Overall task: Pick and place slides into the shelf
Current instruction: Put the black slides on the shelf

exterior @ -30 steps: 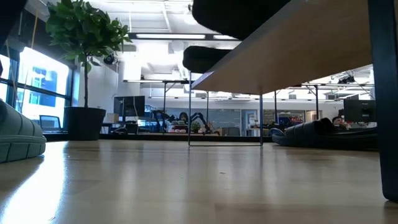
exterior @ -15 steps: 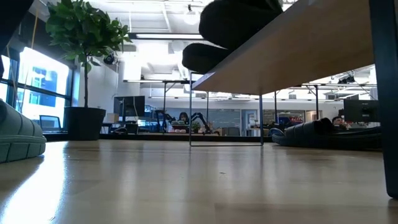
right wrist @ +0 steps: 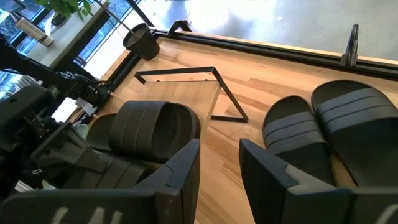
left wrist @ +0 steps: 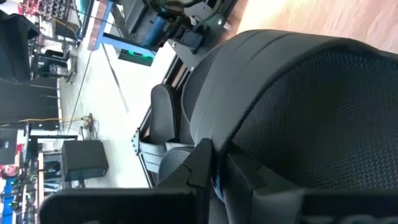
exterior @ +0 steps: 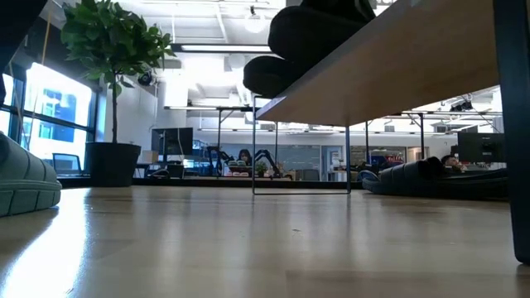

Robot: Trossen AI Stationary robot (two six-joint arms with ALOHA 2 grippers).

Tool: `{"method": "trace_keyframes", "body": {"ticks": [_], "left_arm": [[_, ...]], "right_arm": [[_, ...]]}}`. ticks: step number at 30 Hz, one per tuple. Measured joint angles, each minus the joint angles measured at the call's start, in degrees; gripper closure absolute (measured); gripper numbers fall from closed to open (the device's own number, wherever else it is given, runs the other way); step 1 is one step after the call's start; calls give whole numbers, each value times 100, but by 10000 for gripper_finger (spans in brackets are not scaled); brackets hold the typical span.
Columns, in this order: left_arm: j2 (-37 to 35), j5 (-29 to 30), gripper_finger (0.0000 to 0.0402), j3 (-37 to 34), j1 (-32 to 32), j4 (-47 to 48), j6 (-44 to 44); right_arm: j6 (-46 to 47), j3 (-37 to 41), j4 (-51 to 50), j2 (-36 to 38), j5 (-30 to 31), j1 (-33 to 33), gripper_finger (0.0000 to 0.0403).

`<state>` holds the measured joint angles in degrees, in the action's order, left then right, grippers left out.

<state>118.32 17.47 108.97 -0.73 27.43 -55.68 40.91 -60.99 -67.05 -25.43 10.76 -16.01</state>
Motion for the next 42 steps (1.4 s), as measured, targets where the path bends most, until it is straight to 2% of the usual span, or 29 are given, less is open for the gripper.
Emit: {"method": "trace_keyframes", "body": {"ticks": [4, 12, 24, 39, 42], "left_arm": [[0, -13, 366, 0, 0, -6, 362], [0, -152, 337, 0, -2, -56, 520], [0, -397, 254, 0, -4, -48, 567], [-2, -93, 160, 194, -134, 177, 949], [-4, 192, 146, 327, -193, 393, 968]], "right_arm": [[0, 0, -2, 0, -1, 0, 299], [-44, 0, -2, 0, -2, 0, 299], [-45, 0, -2, 0, 0, 0, 299], [-44, 0, -2, 0, -2, 0, 299], [-44, 0, -2, 0, -30, 0, 299]]}}
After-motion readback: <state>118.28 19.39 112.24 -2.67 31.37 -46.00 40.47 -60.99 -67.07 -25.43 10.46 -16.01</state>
